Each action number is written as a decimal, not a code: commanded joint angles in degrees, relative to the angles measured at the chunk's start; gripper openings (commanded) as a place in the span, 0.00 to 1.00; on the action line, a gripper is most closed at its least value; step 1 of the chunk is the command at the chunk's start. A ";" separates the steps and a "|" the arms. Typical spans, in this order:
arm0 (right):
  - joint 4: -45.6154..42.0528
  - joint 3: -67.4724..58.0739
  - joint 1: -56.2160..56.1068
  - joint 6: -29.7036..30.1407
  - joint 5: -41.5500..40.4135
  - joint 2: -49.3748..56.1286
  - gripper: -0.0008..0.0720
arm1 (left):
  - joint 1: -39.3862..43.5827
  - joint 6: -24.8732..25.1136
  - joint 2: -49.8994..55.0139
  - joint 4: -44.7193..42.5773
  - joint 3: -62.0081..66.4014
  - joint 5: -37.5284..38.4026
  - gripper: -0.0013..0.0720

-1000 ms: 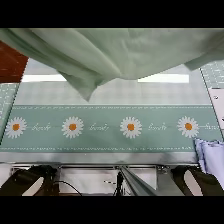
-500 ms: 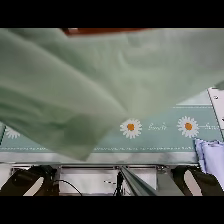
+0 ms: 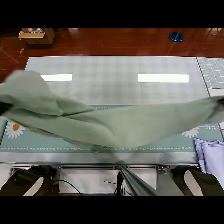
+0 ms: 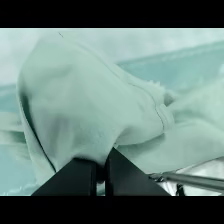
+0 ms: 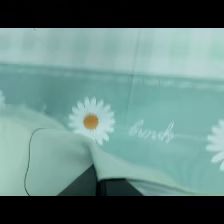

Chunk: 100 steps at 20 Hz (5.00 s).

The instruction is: Fold the shirts.

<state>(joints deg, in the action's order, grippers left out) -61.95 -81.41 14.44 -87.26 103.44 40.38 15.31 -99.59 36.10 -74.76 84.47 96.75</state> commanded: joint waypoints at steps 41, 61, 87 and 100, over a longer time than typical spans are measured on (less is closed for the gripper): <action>-7.56 18.14 -4.15 11.52 -36.11 33.20 0.05 | -8.09 5.64 1.25 23.71 -65.13 -27.02 0.79; -7.10 18.14 -4.15 11.04 -35.15 33.20 0.05 | 4.31 9.05 21.24 32.39 -65.66 -54.07 0.77; -10.58 -9.25 -4.13 0.83 -38.40 2.75 0.05 | -39.30 25.92 -14.45 29.29 -2.21 -47.12 0.05; -18.56 -31.93 -4.13 -4.22 -34.97 -6.10 0.05 | -39.56 18.40 -14.51 29.22 19.87 -31.58 0.05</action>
<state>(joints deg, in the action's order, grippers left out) -75.07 -108.68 10.31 -90.85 63.86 34.76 -24.14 -75.64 21.63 -45.34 100.25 57.93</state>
